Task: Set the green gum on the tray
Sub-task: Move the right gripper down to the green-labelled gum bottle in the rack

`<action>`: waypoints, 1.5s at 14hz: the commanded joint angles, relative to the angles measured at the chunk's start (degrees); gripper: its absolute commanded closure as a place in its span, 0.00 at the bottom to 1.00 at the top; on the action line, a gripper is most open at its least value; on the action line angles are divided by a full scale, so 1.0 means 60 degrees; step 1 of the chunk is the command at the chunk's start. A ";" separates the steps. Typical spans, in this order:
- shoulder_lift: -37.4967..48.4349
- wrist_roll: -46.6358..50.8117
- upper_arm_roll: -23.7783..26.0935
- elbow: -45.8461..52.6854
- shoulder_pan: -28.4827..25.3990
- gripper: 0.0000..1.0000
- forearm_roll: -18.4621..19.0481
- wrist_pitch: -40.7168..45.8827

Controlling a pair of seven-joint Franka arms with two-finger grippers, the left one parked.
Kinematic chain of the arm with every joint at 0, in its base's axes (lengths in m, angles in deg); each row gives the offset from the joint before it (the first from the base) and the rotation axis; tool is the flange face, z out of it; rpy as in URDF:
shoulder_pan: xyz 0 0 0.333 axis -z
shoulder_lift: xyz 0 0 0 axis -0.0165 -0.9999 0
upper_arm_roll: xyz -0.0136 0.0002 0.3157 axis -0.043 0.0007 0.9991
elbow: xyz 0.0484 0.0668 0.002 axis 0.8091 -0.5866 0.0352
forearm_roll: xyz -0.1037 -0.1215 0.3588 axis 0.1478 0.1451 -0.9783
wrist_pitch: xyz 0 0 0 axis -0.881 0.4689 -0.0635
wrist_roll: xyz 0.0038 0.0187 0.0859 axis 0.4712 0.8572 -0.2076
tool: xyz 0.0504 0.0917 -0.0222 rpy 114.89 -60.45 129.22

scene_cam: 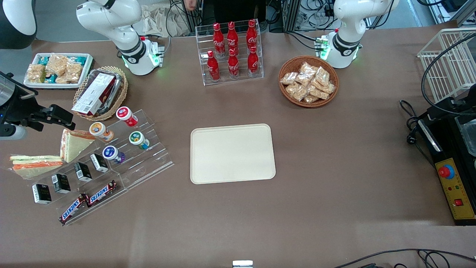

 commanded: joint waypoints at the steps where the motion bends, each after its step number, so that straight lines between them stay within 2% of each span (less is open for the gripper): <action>1: 0.0025 -0.0114 -0.0014 0.0069 0.0008 0.00 -0.0118 0.0254; 10: 0.0127 -0.0084 0.0497 -0.0969 -0.0241 0.00 -0.0133 -0.0007; 13: 0.0478 -0.0084 0.0557 -0.2328 -0.0386 0.00 -0.0133 -0.1088; 17: 0.0962 -0.0055 0.0557 -0.4555 -0.0664 0.00 -0.0133 -0.3387; 21: 0.0977 -0.0040 0.0557 -0.5773 -0.0724 0.00 -0.0162 -0.4956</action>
